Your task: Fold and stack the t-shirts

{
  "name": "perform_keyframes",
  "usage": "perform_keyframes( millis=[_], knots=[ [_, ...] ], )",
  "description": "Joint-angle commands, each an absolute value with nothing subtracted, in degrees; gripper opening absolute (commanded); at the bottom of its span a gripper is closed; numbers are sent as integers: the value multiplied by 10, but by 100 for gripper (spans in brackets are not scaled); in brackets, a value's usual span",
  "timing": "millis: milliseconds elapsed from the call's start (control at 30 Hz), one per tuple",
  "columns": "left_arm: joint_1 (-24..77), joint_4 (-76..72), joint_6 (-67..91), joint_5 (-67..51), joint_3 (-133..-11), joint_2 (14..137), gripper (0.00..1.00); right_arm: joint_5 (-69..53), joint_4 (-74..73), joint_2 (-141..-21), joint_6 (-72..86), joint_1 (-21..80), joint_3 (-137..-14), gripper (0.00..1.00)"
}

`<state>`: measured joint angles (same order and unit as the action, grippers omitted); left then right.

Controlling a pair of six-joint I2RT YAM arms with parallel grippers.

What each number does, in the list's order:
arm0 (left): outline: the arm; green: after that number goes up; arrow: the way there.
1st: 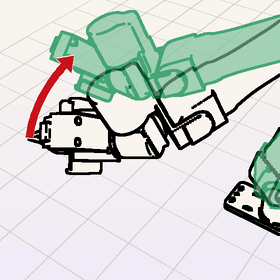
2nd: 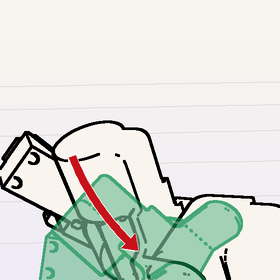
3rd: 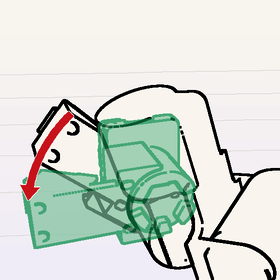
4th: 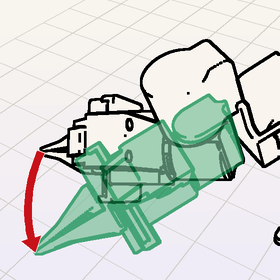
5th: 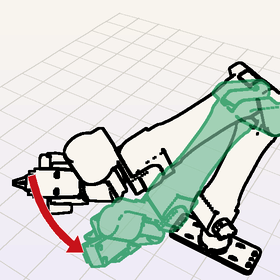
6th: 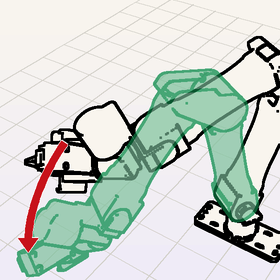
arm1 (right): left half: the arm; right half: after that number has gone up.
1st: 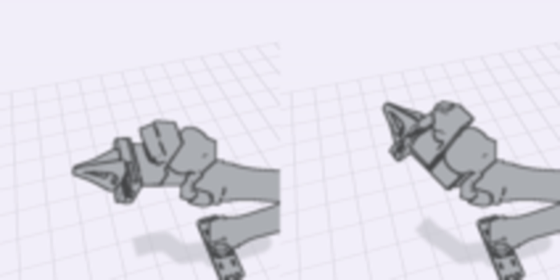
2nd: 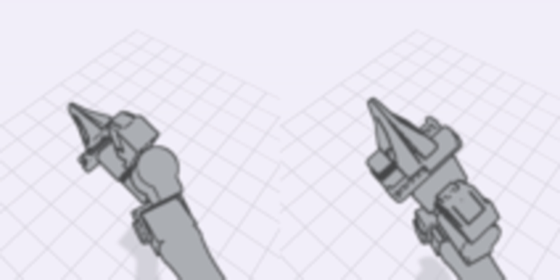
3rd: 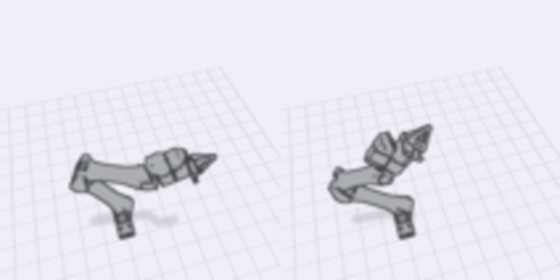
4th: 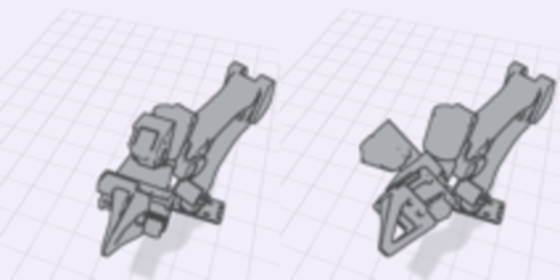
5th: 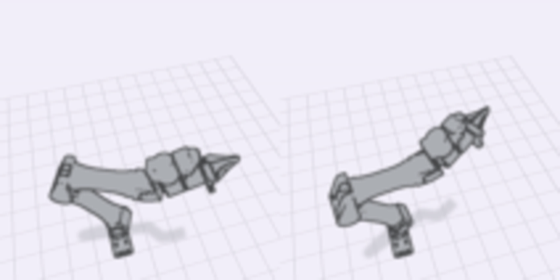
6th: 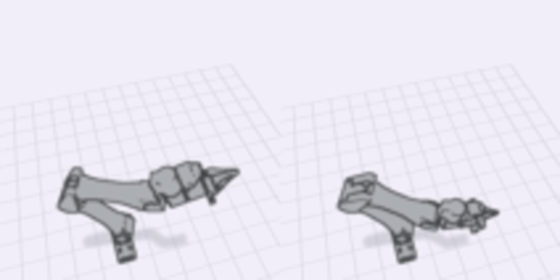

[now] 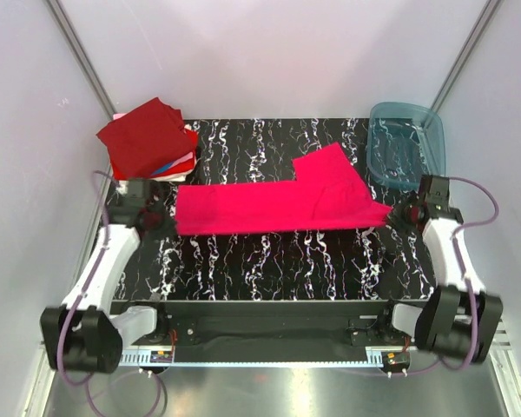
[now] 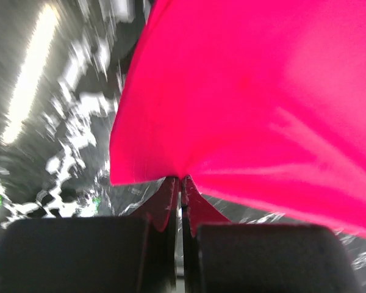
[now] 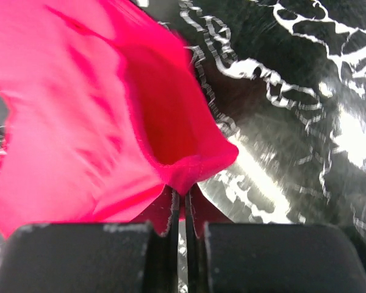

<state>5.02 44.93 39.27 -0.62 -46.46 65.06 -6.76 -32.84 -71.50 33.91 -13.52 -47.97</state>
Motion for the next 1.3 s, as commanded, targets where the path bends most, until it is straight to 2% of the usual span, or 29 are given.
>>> perform_keyframes(
  millis=[0,300,367,400,433,467,500,533,600,633,733,833,900,1033,1167,1267],
  knots=[
    [2,508,347,20,-521,613,0,-55,-388,-625,370,-141,-468,0],
    [-17,532,348,-74,-499,556,0,-52,-426,-506,445,-141,-374,0],
    [-18,552,345,-80,-499,533,3,-56,-444,-490,446,-141,-368,0],
    [-17,558,344,-81,-499,526,9,-55,-452,-483,449,-140,-367,0],
    [-17,567,338,-83,-500,521,16,-52,-460,-474,451,-140,-367,5],
    [-17,582,334,-83,-502,512,27,-49,-479,-455,454,-141,-368,12],
    [-17,591,331,-85,-505,510,37,-42,-486,-442,464,-141,-371,23],
    [-18,598,321,-88,-509,506,44,-39,-501,-418,469,-140,-374,49],
    [-18,618,312,-87,-523,495,54,-18,-512,-396,478,-140,-395,76],
    [-18,626,303,-78,-531,491,65,-6,-525,-385,480,-141,-405,90],
    [-18,657,266,-48,-583,487,74,-18,-493,-361,465,-141,-438,88],
    [-18,664,203,-42,-634,483,99,-147,-389,-391,418,-140,-446,80],
    [-16,643,183,-49,-646,486,99,-206,-366,-449,385,-139,-484,80],
    [-16,607,168,-81,-642,497,99,-242,-376,-680,303,-102,-618,80],
    [-17,566,170,-68,-596,469,99,-148,-440,-848,252,-24,-835,82],
    [-17,543,174,-68,-568,443,99,-91,-446,-956,262,-12,-944,81]
  ],
)
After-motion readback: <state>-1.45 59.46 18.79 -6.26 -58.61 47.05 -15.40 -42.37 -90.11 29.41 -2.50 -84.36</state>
